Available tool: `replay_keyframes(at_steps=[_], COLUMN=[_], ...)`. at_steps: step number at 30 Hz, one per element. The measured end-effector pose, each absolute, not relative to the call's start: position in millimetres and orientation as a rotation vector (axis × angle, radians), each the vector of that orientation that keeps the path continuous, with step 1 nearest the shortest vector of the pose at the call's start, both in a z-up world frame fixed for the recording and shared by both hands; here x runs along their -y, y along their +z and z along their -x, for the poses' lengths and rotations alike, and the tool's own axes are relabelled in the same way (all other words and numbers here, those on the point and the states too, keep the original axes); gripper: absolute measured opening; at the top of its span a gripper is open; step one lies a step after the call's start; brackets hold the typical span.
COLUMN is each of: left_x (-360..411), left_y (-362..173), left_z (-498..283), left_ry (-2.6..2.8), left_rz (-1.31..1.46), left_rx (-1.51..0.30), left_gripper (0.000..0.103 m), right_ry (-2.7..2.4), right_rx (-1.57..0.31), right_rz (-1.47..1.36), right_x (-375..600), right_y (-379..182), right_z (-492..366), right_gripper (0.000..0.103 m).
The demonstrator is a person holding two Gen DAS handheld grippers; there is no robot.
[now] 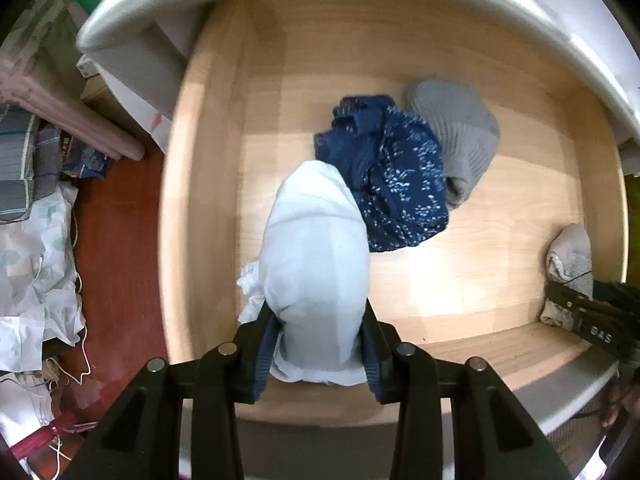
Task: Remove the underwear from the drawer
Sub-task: 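Lift the pale blue underwear into the white box with the left tool and release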
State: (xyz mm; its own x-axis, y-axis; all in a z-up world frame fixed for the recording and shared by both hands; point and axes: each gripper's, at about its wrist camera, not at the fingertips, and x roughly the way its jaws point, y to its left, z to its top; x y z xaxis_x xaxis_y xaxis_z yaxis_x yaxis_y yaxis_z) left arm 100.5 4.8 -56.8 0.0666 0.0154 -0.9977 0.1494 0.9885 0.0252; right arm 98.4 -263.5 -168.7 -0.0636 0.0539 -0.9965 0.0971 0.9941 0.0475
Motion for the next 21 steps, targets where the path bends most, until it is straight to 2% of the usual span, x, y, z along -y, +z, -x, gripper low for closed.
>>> replay_keyframes(at_steps=[21], left_x=[-44], left_y=[31], left_z=[-73], left_ry=[-0.154], left_rz=[-0.065], left_rx=[-1.274], left_gripper=[0.038], right_ry=[-0.035], right_rx=[-1.638], right_rz=[-0.077], right_x=[258], right_y=[-173], right_z=[-95], right_gripper=[0.047])
